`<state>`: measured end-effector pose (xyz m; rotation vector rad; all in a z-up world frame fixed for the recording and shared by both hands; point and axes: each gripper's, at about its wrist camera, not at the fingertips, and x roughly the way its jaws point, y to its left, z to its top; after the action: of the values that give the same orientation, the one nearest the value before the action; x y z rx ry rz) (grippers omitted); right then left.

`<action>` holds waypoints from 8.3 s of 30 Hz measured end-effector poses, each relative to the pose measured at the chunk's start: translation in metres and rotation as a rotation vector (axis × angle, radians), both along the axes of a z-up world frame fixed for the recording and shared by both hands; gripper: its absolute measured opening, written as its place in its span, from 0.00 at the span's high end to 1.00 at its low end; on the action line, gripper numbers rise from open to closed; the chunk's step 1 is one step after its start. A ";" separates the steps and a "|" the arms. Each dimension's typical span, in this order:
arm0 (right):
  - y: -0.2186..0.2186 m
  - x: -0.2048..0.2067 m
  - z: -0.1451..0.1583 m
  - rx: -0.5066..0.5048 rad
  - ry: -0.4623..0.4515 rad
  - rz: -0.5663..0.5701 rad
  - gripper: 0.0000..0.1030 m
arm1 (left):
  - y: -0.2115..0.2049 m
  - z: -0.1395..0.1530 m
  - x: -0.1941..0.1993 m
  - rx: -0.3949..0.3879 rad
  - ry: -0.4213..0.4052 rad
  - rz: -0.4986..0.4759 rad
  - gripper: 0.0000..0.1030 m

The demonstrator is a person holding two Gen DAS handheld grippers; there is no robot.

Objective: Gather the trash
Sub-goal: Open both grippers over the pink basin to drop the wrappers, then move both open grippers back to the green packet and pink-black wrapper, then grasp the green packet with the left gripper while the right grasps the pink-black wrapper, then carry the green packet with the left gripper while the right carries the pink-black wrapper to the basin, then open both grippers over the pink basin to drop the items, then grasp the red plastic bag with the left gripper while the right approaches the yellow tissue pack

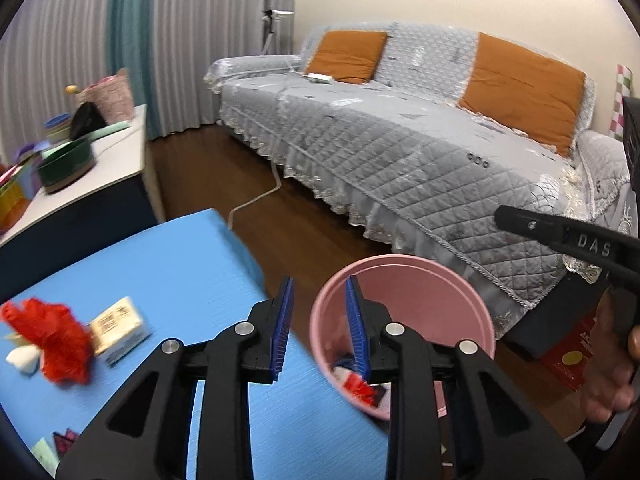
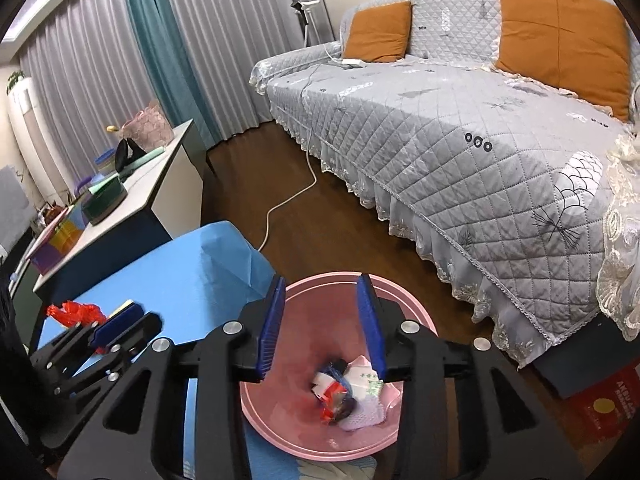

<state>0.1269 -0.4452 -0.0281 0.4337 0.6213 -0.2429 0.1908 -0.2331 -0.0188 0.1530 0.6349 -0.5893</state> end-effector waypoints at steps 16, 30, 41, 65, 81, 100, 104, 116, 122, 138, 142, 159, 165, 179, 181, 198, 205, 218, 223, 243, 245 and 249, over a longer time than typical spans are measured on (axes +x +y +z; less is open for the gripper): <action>0.088 0.014 0.021 -0.054 -0.050 0.171 0.63 | 0.138 0.020 -0.024 -0.032 -0.030 0.226 0.74; 0.212 0.036 0.008 -0.022 -0.058 0.455 0.67 | 0.248 -0.016 -0.054 0.008 -0.006 0.508 0.74; 0.316 0.048 -0.027 -0.026 -0.016 0.716 0.67 | 0.322 -0.047 -0.071 0.032 0.023 0.688 0.74; 0.375 0.057 -0.079 -0.103 0.176 0.821 0.77 | 0.369 -0.086 -0.063 0.003 0.186 0.759 0.89; 0.358 0.052 -0.048 -0.110 0.071 0.764 0.99 | 0.341 -0.054 -0.060 -0.015 0.050 0.720 0.98; 0.321 0.042 -0.025 -0.132 0.003 0.642 0.99 | 0.302 -0.016 -0.065 0.002 -0.104 0.676 1.00; 0.313 0.039 -0.019 -0.137 -0.014 0.620 0.99 | 0.297 -0.010 -0.065 0.003 -0.116 0.671 1.00; 0.290 0.032 -0.011 -0.150 -0.037 0.563 0.99 | 0.272 0.005 -0.069 -0.012 -0.156 0.619 1.00; 0.275 0.030 -0.008 -0.154 -0.044 0.529 0.99 | 0.255 0.011 -0.069 -0.022 -0.171 0.583 1.00; 0.222 0.018 -0.003 -0.166 -0.056 0.418 0.99 | 0.200 0.016 -0.069 -0.020 -0.202 0.463 1.00; 0.206 0.015 -0.003 -0.163 -0.055 0.385 0.99 | 0.183 0.017 -0.068 -0.029 -0.201 0.427 1.00; 0.113 -0.002 -0.004 -0.148 -0.041 0.205 0.99 | 0.103 0.016 -0.060 -0.056 -0.178 0.251 1.00; 0.077 -0.007 -0.004 -0.117 -0.037 0.129 0.99 | 0.070 0.022 -0.053 -0.061 -0.171 0.193 1.00; 0.039 -0.008 -0.008 -0.111 -0.012 0.058 0.99 | -0.008 0.015 -0.027 -0.044 -0.122 0.068 1.00; 0.032 -0.008 -0.010 -0.106 -0.010 0.045 0.99 | -0.017 0.012 -0.022 -0.044 -0.107 0.061 1.00; 0.020 0.005 -0.017 -0.048 0.034 0.008 0.65 | 0.001 -0.002 0.008 -0.097 0.031 0.076 0.69; 0.042 0.013 -0.005 -0.052 0.002 0.034 0.65 | 0.050 0.015 0.001 -0.086 -0.011 0.129 0.69; 0.121 0.034 0.015 -0.069 -0.043 0.155 0.65 | 0.180 0.056 0.003 -0.063 -0.087 0.270 0.69; 0.149 0.045 0.018 -0.079 -0.043 0.203 0.54 | 0.220 0.061 0.019 -0.047 -0.085 0.328 0.69; 0.224 0.091 -0.013 -0.180 0.004 0.379 0.14 | 0.223 -0.003 0.084 -0.073 0.079 0.315 0.52; 0.230 0.099 -0.019 -0.176 0.014 0.394 0.13 | 0.221 -0.009 0.089 -0.042 0.092 0.325 0.53; 0.243 0.115 -0.028 -0.151 0.029 0.420 0.13 | 0.229 -0.014 0.097 -0.038 0.142 0.339 0.82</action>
<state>0.2414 -0.2022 -0.0560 0.1473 0.7019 0.1045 0.2881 -0.0043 -0.0326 -0.0337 0.7675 -0.2864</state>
